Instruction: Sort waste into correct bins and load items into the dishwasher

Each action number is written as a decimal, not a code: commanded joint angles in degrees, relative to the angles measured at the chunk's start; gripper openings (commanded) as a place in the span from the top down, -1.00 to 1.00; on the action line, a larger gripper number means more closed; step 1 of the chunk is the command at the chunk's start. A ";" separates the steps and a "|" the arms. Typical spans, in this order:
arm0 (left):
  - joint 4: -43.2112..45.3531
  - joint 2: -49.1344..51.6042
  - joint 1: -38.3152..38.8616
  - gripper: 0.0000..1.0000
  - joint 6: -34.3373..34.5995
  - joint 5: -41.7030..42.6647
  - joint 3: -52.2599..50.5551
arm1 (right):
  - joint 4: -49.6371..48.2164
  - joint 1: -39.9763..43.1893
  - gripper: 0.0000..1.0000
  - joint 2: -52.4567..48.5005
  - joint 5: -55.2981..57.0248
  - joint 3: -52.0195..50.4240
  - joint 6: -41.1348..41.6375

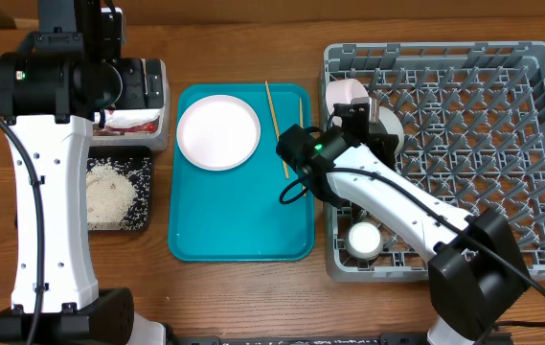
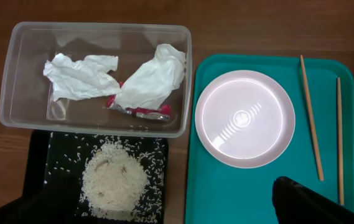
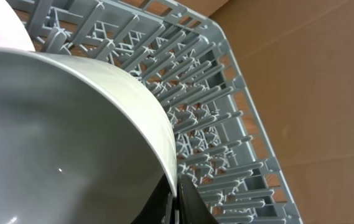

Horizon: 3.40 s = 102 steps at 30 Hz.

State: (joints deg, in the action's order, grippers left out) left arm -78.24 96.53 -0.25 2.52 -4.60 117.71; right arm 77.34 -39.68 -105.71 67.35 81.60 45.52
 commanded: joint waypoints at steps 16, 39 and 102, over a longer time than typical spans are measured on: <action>0.04 -0.59 -0.15 -1.00 -1.29 -0.46 0.90 | 10.32 -0.04 0.92 0.13 11.50 -0.28 11.50; 0.04 -0.59 -0.15 -1.00 -1.29 -0.48 0.90 | 10.71 -1.95 0.53 0.15 -12.98 1.22 11.54; 0.04 -0.59 -0.15 -1.00 -1.29 -0.46 0.90 | -44.19 -1.01 0.70 -23.21 -66.03 12.31 13.25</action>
State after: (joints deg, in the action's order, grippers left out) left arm -78.24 96.53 -0.25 2.52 -4.78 117.71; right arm 32.82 -40.56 -128.11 2.98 94.00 58.74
